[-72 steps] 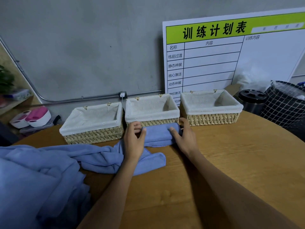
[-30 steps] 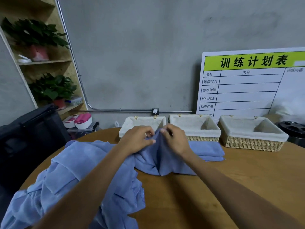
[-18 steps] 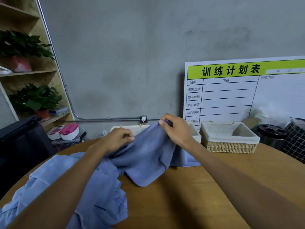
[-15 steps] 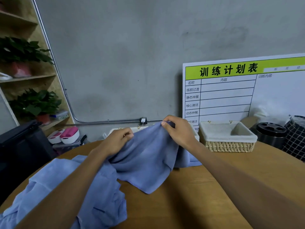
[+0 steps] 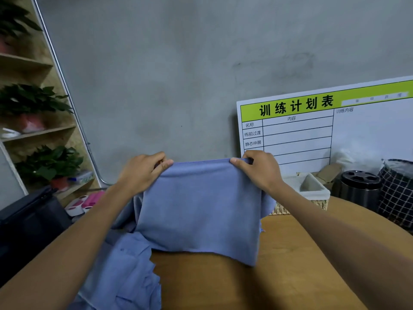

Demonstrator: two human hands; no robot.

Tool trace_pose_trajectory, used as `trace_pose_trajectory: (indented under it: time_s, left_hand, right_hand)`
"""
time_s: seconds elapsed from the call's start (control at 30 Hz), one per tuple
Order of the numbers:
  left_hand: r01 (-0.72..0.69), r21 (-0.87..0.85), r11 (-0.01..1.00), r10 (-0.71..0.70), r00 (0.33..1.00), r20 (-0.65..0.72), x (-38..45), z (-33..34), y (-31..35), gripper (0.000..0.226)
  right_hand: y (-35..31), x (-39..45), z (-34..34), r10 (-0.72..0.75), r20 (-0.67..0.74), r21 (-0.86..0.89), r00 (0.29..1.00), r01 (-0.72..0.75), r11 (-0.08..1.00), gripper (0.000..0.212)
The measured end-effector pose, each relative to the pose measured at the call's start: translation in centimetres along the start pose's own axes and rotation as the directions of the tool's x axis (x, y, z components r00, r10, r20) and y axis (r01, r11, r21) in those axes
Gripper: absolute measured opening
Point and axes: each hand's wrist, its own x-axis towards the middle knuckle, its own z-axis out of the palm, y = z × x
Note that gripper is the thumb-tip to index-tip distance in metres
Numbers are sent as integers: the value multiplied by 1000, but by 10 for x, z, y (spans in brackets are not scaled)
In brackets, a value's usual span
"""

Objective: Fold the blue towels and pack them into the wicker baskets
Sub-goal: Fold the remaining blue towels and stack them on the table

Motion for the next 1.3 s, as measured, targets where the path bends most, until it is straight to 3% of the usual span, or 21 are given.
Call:
trace_pose_trajectory:
  time_s: [0.33,0.6,0.87,1.3]
  left_hand:
    - [-46,46,998,44,998,46,-25,9,26,47]
    - [-43,175,984,45,999,-5,-32,-15,45,60]
    - [-23,154,988,31,998,-46,-27,-16,43,61]
    - [-98,210,973,151,955,-255,-53,-31,73,50]
  right_hand:
    - [29,-11,-82,-62,-100,-190,993,42,981,53]
    - [41,-30,-114,-25,-121,-178,992,3,984,46]
    - [52,-27,-120,-26,-111,-243,994,-2,970,45]
    - [50,-49,-144,-105,-215,-245,971,50,968,46]
